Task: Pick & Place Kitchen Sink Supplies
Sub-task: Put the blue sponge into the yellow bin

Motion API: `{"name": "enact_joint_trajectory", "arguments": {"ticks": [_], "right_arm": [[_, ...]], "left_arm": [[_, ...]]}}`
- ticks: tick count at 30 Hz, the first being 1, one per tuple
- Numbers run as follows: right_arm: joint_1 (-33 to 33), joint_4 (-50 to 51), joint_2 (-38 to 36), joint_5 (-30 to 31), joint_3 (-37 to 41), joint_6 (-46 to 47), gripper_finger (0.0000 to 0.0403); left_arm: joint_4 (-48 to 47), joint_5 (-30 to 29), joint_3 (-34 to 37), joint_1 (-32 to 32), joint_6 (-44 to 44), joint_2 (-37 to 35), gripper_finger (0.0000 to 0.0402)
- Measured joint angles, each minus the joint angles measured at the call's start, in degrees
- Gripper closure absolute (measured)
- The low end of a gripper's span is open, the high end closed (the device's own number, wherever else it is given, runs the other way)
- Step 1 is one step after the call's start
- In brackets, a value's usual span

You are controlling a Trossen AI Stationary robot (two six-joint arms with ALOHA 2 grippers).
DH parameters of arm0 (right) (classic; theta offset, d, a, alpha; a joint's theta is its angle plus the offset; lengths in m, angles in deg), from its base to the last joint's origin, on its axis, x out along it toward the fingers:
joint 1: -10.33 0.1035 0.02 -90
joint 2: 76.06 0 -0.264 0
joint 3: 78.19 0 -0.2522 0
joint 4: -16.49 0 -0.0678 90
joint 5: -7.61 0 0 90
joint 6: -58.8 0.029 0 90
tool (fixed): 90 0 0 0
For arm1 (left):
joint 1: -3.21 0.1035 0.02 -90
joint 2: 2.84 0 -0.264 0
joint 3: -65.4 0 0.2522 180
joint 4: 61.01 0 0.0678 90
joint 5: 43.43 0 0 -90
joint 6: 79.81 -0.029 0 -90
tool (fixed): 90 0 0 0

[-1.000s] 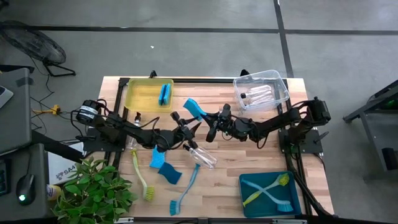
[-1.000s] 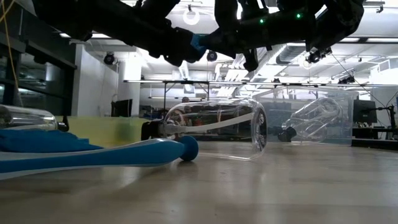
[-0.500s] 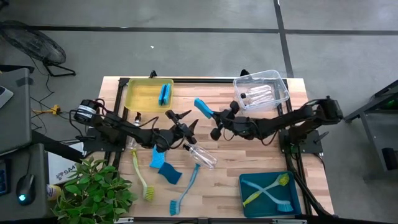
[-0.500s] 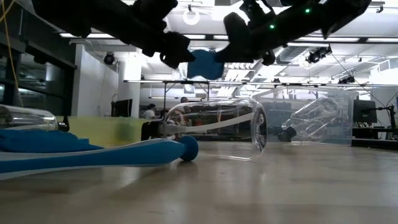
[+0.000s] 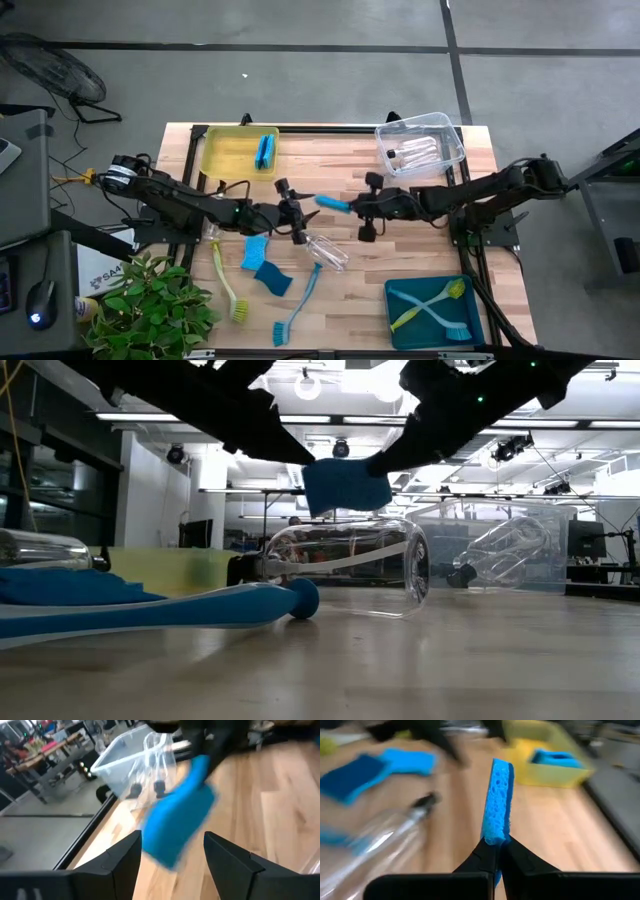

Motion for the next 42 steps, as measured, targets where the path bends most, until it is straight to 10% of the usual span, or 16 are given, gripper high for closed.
{"name": "enact_joint_trajectory", "arguments": {"ticks": [17, 42], "right_arm": [[3.5, 1.88, 0.0, -4.32, 0.0, -4.17, 0.0402], [3.5, -0.01, 0.0, -6.35, 0.0, -3.71, 0.0402]], "left_arm": [[-4.83, 14.02, 0.0, 0.0, 5.9, -0.02, 0.0197], [-4.96, 16.89, 0.0, 0.0, 5.94, 0.0, 0.0197]]}}
